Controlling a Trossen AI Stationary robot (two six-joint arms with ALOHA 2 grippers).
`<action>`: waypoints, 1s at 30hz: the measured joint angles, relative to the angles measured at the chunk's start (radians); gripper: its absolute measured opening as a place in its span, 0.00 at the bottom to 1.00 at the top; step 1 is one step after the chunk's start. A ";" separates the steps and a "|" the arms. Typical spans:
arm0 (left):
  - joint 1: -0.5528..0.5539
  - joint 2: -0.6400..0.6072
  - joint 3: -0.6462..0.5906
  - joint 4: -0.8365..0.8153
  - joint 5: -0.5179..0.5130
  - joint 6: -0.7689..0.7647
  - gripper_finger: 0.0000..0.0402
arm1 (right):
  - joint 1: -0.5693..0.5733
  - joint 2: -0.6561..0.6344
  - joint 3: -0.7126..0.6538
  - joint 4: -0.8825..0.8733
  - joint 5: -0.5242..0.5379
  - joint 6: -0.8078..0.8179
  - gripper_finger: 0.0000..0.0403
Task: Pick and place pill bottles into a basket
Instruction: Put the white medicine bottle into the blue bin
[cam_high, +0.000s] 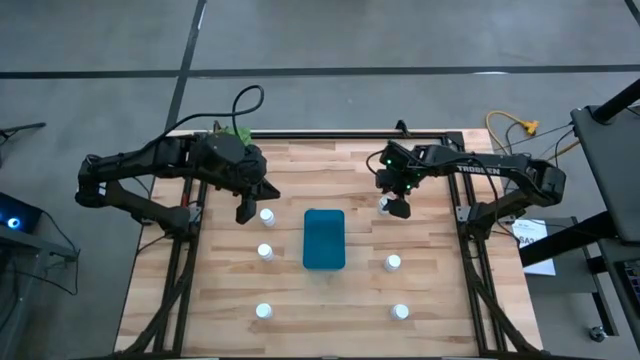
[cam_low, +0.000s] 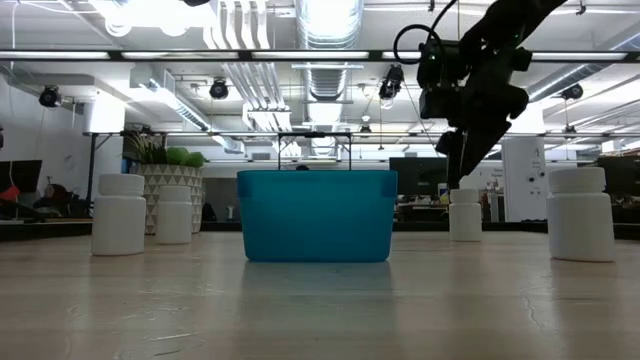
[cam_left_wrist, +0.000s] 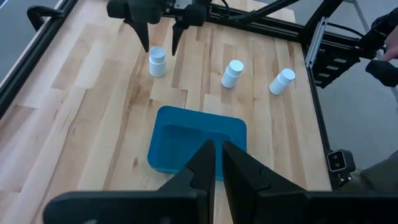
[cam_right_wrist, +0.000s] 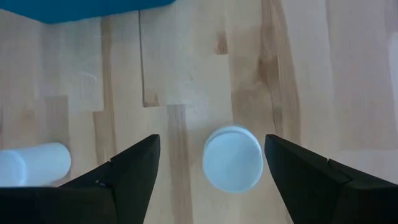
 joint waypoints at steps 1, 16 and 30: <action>0.000 0.000 0.000 0.000 0.000 0.000 0.03 | 0.000 0.000 -0.004 0.009 0.000 -0.001 0.70; 0.000 0.000 -0.001 0.000 0.000 0.000 0.03 | 0.000 0.000 -0.048 0.060 0.049 -0.005 0.66; 0.000 0.000 -0.002 0.000 0.000 0.000 0.03 | 0.000 0.000 -0.048 0.061 0.055 -0.012 0.61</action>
